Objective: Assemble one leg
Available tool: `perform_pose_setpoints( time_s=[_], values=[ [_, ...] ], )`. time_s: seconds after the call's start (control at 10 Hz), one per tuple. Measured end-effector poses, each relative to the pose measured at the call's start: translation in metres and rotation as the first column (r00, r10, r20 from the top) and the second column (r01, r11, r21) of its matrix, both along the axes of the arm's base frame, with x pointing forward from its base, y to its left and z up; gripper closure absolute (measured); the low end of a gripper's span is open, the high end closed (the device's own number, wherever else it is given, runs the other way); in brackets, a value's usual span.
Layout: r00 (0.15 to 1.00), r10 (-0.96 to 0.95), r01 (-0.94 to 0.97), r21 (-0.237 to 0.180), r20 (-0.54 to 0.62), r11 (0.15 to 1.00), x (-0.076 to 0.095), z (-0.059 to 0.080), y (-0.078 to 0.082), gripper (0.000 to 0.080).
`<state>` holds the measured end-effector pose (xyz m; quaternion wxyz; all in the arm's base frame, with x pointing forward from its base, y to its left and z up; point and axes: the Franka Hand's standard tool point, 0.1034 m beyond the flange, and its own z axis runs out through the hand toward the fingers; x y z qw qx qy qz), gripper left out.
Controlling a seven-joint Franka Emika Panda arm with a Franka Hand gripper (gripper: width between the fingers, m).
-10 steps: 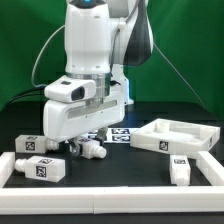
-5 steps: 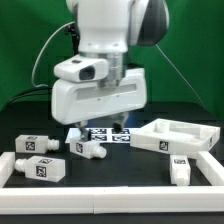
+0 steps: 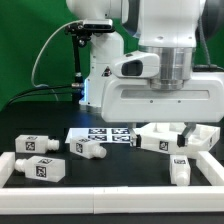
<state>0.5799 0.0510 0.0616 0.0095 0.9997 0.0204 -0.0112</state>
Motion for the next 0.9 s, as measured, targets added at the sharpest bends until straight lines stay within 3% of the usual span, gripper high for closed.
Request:
perform_pose_setpoints(
  time_s=[0.4,0.7,0.9],
  values=[
    [1.0,0.017,-0.017,0.0,-0.006,1.0,-0.003,-0.002,-0.002,0.0151],
    [0.986,-0.161,0.162,0.023,-0.03,0.987,0.001,-0.009,0.002,0.0151],
    [0.965,-0.261,0.262,0.022,-0.036,0.965,0.006,-0.023,0.011,0.0151]
  ],
)
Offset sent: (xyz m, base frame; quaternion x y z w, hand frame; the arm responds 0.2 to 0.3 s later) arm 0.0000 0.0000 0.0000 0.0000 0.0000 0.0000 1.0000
